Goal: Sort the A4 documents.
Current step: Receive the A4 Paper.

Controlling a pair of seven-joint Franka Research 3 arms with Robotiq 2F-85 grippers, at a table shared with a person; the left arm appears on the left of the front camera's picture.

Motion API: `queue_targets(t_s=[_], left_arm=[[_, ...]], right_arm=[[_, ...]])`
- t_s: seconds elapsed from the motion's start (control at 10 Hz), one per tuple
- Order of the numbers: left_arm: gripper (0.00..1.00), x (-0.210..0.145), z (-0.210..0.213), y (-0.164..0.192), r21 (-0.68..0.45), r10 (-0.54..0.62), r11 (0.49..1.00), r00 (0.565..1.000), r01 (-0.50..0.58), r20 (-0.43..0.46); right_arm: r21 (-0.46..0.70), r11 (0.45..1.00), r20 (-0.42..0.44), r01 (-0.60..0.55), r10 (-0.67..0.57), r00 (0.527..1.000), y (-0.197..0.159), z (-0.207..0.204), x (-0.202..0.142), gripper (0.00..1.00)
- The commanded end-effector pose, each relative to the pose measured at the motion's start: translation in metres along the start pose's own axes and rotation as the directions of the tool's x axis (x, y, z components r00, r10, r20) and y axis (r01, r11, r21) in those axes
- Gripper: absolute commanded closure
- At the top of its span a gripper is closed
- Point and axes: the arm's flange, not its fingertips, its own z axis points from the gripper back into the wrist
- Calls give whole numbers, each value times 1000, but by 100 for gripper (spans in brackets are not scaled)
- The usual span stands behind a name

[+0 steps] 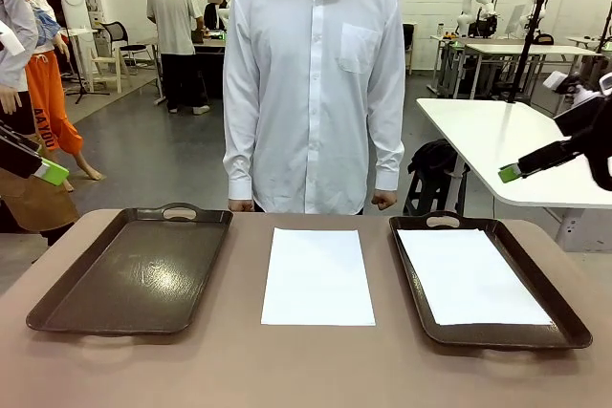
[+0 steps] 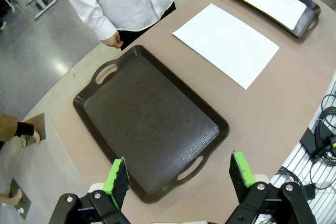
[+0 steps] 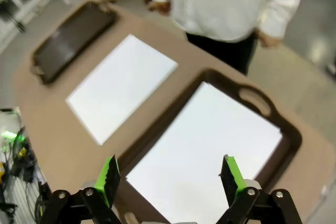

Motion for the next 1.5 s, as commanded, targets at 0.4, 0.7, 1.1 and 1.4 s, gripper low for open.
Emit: queue_targets(t_s=[0.4,0.7,1.1,1.4], left_arm=[[0,0,0,1,0,1,1000,1000,-1,0],[0,0,0,1,0,1,1000,1000,-1,0],[0,0,0,1,0,1,1000,1000,-1,0],[0,0,0,1,0,1,1000,1000,-1,0]], right_arm=[[190,950,106,-246,230,967,21,49,-15,0],[200,934,2,-296,302,953,37,42,0,0],[213,920,-57,-329,348,936,52,31,7,0],[214,926,-59,-311,330,942,52,31,5,0]])
